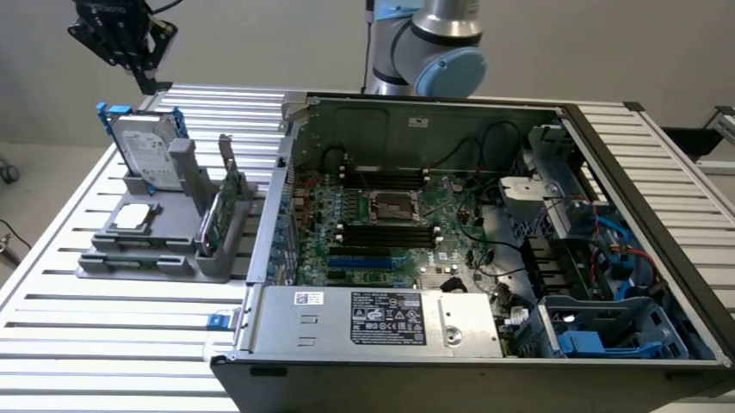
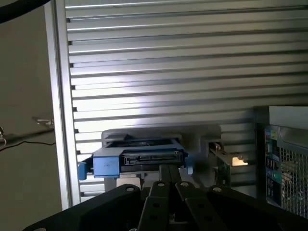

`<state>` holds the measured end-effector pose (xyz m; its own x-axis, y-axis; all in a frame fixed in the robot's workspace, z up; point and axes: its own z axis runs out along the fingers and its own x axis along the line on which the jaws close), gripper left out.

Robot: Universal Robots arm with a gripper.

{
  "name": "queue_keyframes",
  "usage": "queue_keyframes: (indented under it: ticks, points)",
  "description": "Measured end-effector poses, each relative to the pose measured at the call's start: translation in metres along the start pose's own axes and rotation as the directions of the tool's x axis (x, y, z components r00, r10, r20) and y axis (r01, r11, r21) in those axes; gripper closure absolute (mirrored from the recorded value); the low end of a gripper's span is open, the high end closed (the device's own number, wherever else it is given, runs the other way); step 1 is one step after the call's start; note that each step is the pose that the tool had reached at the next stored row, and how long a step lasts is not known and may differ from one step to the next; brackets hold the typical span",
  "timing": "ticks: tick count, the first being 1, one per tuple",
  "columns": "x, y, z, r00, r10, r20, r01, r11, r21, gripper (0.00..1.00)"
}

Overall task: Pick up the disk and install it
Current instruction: 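Reach for the disk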

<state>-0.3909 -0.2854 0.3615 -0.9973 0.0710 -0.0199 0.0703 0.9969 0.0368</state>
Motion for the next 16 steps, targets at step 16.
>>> queue_keyframes:
  ticks: [16]
  points:
    - [0.040, -0.0007, -0.0002, 0.9999, -0.002, -0.0119, 0.003, 0.9999, 0.0101, 0.89]
